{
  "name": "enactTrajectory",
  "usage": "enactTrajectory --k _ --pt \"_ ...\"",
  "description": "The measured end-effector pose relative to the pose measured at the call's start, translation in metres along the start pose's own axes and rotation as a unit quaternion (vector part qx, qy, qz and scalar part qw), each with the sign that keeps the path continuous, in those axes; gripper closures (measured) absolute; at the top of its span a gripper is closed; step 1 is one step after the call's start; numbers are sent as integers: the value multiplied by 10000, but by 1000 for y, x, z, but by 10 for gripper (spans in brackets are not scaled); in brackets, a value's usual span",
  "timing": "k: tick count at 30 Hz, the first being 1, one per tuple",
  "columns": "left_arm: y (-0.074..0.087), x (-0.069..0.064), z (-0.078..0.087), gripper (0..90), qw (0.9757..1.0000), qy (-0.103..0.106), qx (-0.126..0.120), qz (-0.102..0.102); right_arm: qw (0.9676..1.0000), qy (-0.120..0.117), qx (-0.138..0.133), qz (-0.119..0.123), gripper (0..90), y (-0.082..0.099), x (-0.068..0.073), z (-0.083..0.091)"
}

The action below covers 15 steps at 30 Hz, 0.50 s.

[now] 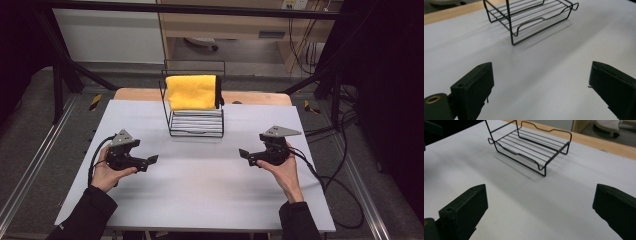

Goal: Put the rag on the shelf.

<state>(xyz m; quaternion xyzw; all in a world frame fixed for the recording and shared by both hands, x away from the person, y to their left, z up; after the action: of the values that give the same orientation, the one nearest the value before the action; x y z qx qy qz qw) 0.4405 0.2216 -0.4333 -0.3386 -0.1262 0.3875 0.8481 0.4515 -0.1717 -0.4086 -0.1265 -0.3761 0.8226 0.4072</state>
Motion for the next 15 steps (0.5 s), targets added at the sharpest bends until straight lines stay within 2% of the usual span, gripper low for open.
enactTrajectory --k 15 --pt "43 8 0 66 10000 -30 -13 22 9993 -94 347 -81 6 65 -11 -7"
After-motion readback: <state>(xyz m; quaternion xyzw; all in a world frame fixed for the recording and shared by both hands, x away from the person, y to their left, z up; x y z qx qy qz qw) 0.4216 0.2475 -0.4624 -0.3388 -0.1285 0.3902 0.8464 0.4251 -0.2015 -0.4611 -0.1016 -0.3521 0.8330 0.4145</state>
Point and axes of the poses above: each handheld gripper's, and its own axes: z roughly backward along the jaws, y roughly out of its underside, x roughly to its left, the point moved 6 cm from there along -z, roughly forward along the jaws, and after that the axes turned 13 degrees about x, right-handed, at the moved point
